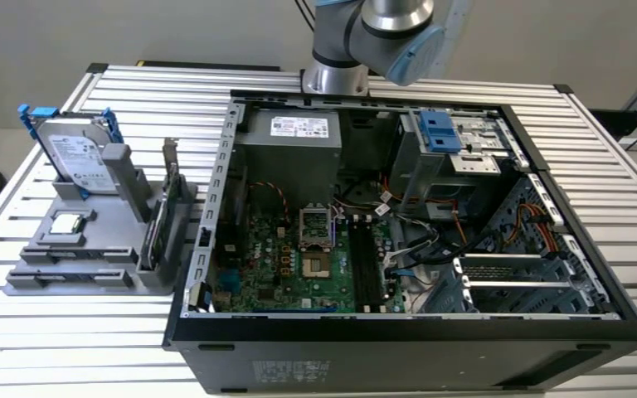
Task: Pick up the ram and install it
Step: 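Pick up the ram and move it above insertion slot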
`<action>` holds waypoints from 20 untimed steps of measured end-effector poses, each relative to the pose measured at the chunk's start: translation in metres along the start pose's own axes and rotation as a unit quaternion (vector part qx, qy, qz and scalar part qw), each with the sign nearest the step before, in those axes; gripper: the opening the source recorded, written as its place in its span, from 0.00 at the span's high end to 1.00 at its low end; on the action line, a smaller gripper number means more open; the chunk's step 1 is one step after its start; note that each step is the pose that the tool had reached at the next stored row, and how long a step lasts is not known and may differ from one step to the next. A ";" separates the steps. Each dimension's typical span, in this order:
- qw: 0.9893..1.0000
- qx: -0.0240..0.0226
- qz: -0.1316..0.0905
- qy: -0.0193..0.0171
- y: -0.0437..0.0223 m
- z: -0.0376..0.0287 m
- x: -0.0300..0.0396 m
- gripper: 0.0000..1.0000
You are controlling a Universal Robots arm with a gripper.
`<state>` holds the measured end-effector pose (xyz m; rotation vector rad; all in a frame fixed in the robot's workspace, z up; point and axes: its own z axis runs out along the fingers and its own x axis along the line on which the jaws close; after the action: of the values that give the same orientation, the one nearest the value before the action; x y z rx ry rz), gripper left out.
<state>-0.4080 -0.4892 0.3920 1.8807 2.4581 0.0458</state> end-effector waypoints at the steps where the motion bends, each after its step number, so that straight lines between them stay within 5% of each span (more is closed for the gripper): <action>1: 1.000 0.000 0.004 0.000 0.0000 0.0000 0.0000 0.00; 10: 0.999 0.001 0.039 -0.002 0.0000 0.0000 0.0000 0.00; 20: 0.997 0.001 0.076 -0.004 0.0000 0.0000 0.0000 0.00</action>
<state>-0.4080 -0.4892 0.3920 2.0602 2.3069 0.0402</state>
